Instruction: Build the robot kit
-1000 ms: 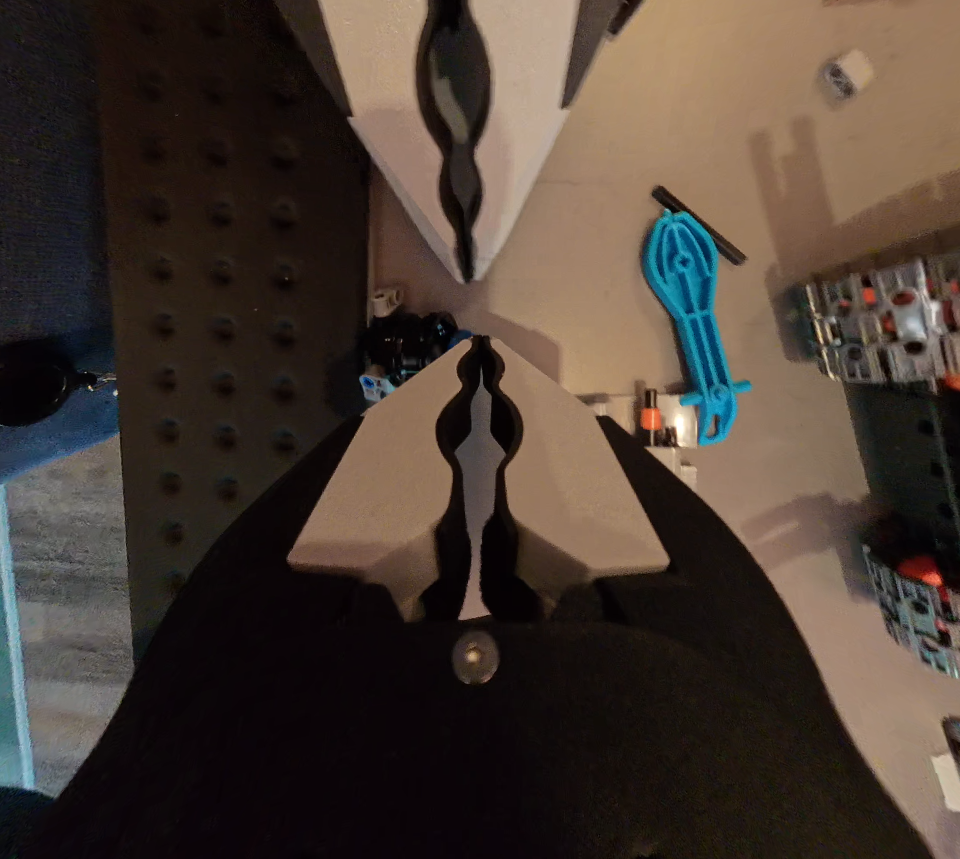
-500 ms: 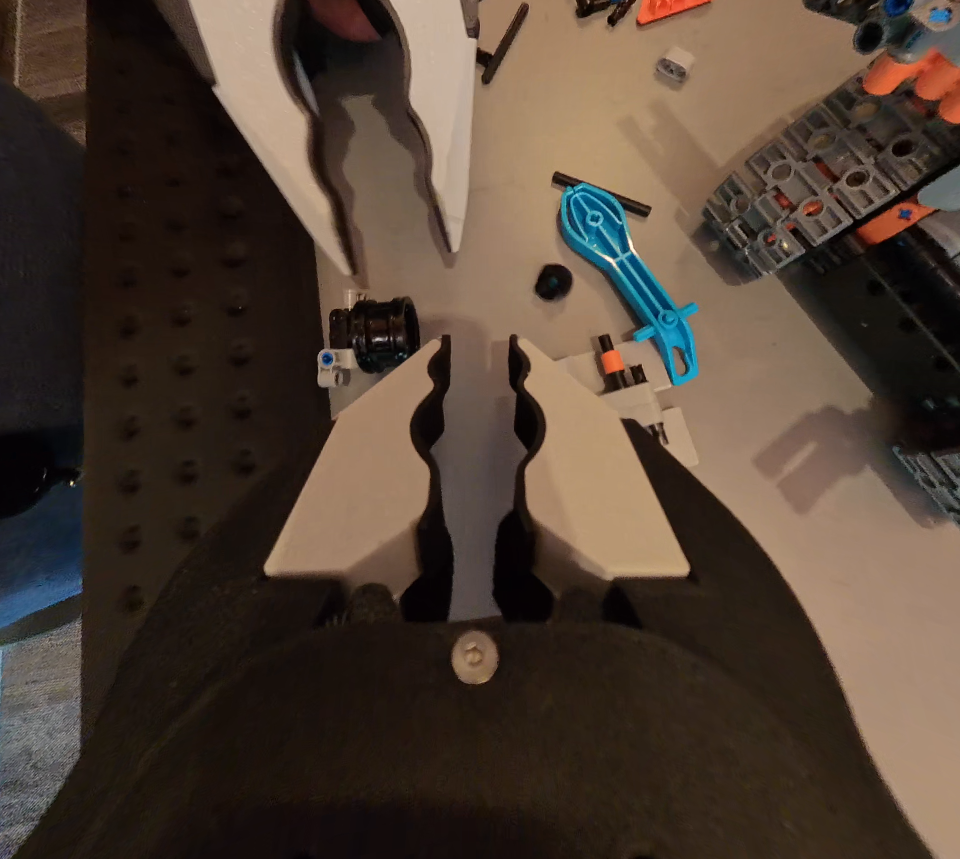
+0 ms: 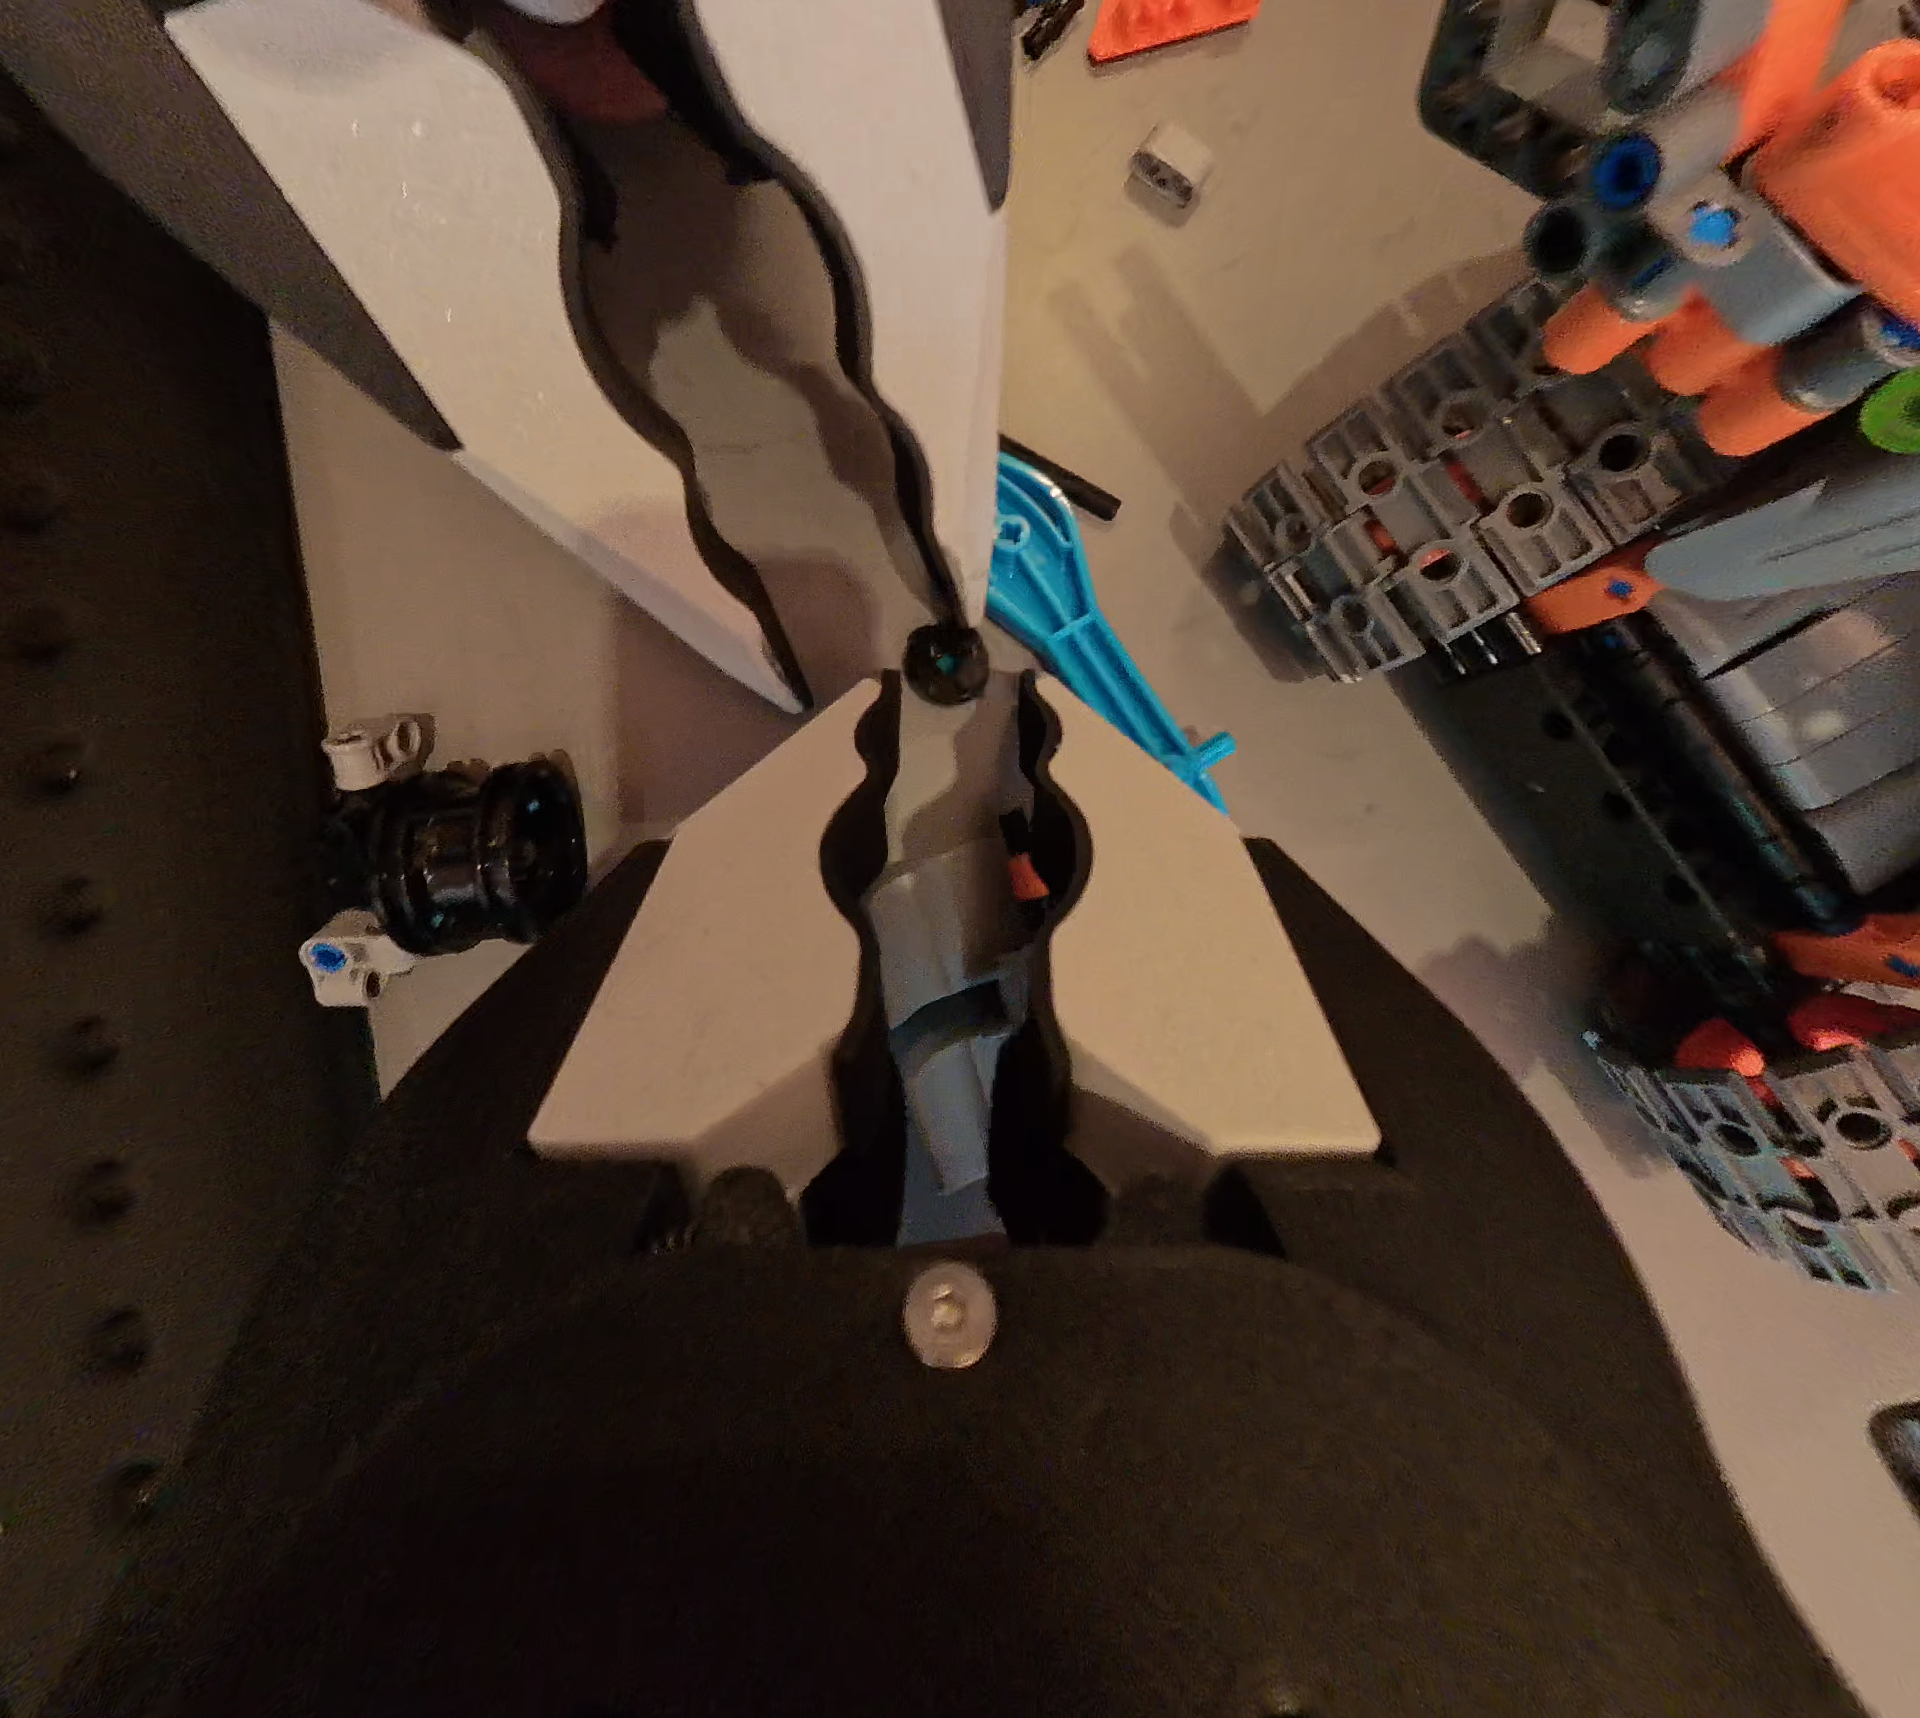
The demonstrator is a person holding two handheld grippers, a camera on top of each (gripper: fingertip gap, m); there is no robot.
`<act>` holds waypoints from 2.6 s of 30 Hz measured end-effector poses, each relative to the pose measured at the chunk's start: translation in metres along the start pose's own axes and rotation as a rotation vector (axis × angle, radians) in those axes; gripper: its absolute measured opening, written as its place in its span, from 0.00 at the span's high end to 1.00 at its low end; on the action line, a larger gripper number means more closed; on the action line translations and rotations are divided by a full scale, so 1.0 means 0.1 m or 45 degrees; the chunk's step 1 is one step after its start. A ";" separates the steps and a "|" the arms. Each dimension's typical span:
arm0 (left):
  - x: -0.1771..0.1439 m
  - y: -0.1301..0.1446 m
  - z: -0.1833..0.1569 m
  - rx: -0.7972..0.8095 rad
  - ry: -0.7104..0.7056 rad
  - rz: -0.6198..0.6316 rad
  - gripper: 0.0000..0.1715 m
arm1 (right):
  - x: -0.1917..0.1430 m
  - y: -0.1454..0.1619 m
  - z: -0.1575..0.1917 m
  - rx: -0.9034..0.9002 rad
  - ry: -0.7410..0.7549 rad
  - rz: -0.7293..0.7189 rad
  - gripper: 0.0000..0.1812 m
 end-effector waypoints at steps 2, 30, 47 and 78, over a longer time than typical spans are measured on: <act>0.02 0.03 0.01 -0.016 0.012 0.005 0.83 | 0.03 -0.01 0.00 0.013 -0.034 -0.002 0.93; -0.37 -0.35 -0.20 -0.420 0.635 -0.477 0.94 | -0.62 -0.16 0.46 -0.756 0.268 -0.320 0.93; -0.38 -0.45 -0.26 -0.145 0.404 -0.520 0.97 | -0.77 -0.16 0.42 -0.066 -0.109 -0.578 0.98; -0.06 -0.06 -0.73 0.722 0.006 -0.081 0.81 | -0.50 0.20 0.59 -0.212 -0.158 -0.279 0.98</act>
Point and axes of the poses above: each gripper's, where its closed fingertips meet, x out along the fingers, y out of its underside, z = x × y across the jaws, the point moved 4 cm from there along -x, back along the fingers, and after that the axes turned 3 degrees about x, right-handed, at the moved point
